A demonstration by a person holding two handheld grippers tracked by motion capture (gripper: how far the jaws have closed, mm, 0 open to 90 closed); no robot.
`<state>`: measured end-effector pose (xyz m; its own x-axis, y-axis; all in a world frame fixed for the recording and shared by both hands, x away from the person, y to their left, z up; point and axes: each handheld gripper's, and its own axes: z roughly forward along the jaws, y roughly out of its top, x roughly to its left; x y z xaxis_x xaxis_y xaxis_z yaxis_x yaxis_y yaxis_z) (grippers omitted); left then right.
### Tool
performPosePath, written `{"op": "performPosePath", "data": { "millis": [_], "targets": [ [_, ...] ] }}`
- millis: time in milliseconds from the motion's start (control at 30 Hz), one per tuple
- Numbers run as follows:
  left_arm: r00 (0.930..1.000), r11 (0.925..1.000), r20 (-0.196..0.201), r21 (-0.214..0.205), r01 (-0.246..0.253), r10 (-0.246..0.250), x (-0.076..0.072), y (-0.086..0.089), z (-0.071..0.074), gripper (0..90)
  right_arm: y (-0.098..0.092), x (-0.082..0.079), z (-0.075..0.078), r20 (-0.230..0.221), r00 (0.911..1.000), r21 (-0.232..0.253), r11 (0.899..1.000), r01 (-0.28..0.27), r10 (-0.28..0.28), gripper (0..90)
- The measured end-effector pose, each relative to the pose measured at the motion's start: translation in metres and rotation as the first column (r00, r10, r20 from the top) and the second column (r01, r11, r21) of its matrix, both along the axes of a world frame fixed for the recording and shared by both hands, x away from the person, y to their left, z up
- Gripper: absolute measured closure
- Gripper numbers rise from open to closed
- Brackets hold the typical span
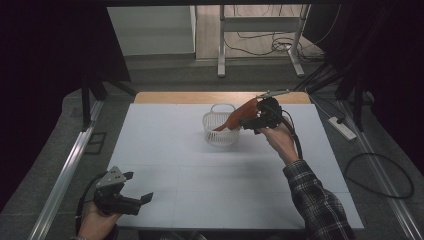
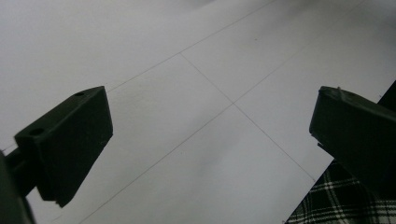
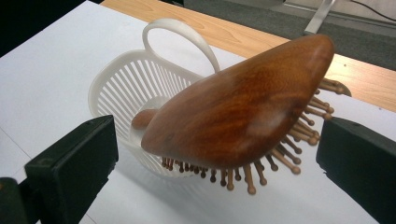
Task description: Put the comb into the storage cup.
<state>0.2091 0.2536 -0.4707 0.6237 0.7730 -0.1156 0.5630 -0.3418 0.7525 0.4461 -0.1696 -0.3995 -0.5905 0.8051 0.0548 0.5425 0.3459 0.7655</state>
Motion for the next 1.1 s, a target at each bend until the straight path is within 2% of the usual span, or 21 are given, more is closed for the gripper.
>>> {"op": "performPosePath", "data": {
  "millis": [367,1100],
  "targets": [
    [1.0000,1.0000,0.000,0.004,0.000,0.000,0.000,0.000,0.000,0.2,-0.003,-0.008,0.001,0.002,0.9999,-0.020,1.000,-0.011,0.011,0.0],
    [1.0000,1.0000,-0.003,0.009,0.000,0.000,0.000,-0.001,0.000,0.2,-0.009,-0.025,0.000,0.013,0.9990,-0.014,0.999,-0.042,0.042,0.0]
  ]
}}
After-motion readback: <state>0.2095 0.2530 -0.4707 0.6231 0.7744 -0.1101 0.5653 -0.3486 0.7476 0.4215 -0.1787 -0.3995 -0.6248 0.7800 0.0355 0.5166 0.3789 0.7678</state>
